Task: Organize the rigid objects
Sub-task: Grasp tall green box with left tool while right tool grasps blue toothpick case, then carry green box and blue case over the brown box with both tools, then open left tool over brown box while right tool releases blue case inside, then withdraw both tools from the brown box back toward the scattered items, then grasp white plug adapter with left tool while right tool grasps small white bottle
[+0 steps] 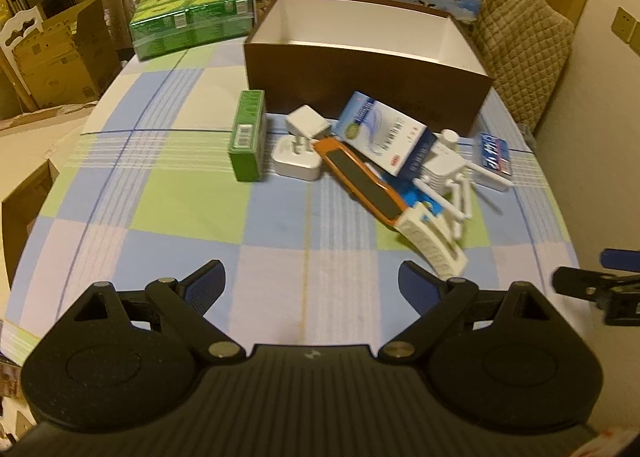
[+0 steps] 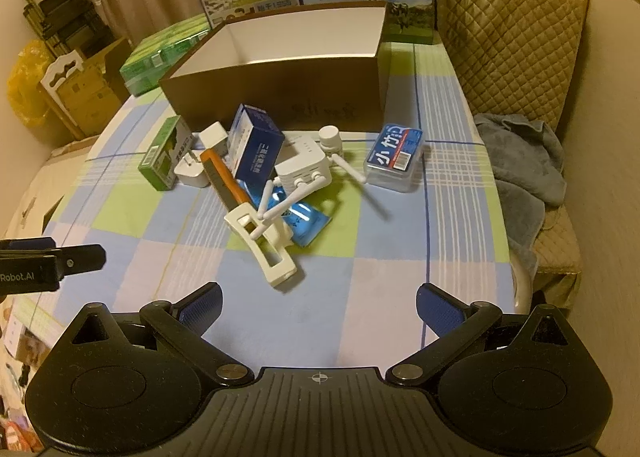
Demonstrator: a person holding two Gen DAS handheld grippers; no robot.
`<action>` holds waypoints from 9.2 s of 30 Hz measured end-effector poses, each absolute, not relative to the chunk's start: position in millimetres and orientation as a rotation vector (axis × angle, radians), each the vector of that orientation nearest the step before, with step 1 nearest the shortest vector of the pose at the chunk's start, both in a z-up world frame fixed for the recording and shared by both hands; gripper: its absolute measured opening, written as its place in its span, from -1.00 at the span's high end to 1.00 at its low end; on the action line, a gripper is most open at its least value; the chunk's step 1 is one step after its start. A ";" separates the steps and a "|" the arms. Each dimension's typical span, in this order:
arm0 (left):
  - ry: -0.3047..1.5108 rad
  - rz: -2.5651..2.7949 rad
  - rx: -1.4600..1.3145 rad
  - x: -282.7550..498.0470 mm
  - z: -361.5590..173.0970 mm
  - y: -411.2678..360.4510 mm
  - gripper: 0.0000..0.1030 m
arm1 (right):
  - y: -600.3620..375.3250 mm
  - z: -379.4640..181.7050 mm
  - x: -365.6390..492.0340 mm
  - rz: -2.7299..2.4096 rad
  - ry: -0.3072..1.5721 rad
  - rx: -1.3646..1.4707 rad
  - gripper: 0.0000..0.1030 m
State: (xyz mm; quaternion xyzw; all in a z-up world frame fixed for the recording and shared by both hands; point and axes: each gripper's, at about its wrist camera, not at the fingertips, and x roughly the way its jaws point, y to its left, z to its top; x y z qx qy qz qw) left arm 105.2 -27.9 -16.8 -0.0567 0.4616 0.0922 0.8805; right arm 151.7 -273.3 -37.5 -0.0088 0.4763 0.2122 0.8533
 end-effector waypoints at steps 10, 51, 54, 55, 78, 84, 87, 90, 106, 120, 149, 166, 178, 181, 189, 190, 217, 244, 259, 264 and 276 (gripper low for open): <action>0.966 0.156 -0.073 161.5 -28.4 21.6 -0.78 | -282.3 -31.8 176.1 0.320 0.977 0.080 -0.96; 1.102 0.068 -0.050 330.5 -113.6 102.4 0.50 | -281.4 -69.7 295.3 0.134 0.971 0.200 -0.72; 1.094 0.071 -0.044 327.4 -113.2 105.5 0.51 | -278.1 -80.9 311.5 0.147 0.998 0.198 -0.60; 1.092 0.073 -0.043 326.2 -112.7 107.0 0.51 | -277.3 -85.0 316.9 0.150 1.010 0.197 -0.59; 0.974 0.084 -0.065 299.3 -57.9 129.7 0.51 | -258.6 -139.2 380.6 0.153 1.184 0.117 -0.09; 0.932 0.066 -0.059 301.6 -40.5 126.5 0.51 | -259.9 -123.7 371.6 0.160 1.139 0.071 -0.07; 0.907 0.054 -0.056 304.7 -30.2 124.9 0.51 | -266.2 -104.3 368.7 0.163 1.096 0.091 -0.07; 0.886 0.041 -0.048 310.9 -20.6 121.6 0.51 | -270.9 -78.0 369.1 0.171 1.036 0.101 -0.07; 0.851 -0.005 -0.054 330.9 -4.2 114.9 0.51 | -224.3 -1.2 389.7 0.365 0.866 0.164 -0.07; 0.745 -0.043 -0.058 347.1 33.5 106.3 0.51 | -210.6 -1.5 397.1 0.408 0.876 0.154 -0.08; 0.798 -0.052 -0.075 480.0 -46.8 76.1 0.44 | -172.7 -67.2 489.0 0.340 1.032 0.051 -0.08; 0.842 -0.027 -0.057 466.2 -46.1 91.7 0.13 | -170.1 -62.5 488.9 0.335 1.004 0.034 -0.09; 0.836 -0.034 -0.054 415.7 -22.5 99.3 0.11 | -179.9 -42.6 457.2 0.360 0.954 0.058 -0.10; 0.823 -0.037 -0.057 395.1 -14.0 102.5 0.11 | -186.0 -33.1 442.9 0.375 0.921 0.070 -0.10; 0.816 -0.030 -0.066 333.5 -3.1 113.6 0.11 | -203.8 -14.9 397.6 0.383 0.848 0.065 -0.10; 0.815 -0.026 -0.067 327.0 -2.5 114.7 0.11 | -206.8 -13.8 391.8 0.381 0.845 0.068 -0.10; 0.982 -0.001 -0.135 206.3 -74.4 90.0 0.01 | -230.8 -48.3 259.2 0.369 0.917 0.138 -0.10; 0.983 -0.087 -0.047 238.5 -126.8 63.8 -0.18 | -245.2 -76.2 251.4 0.282 0.996 0.204 -0.10; 0.983 -0.096 -0.012 267.3 -146.6 56.3 -0.24 | -251.9 -80.7 259.2 0.235 1.008 0.231 -0.10; 0.955 -0.097 0.042 274.8 -150.8 51.9 -0.23 | -248.7 -81.7 263.4 0.236 1.010 0.226 -0.10; 0.923 -0.043 0.034 267.3 -150.7 83.4 -0.08 | -232.4 -87.4 276.1 0.284 1.004 0.166 -0.10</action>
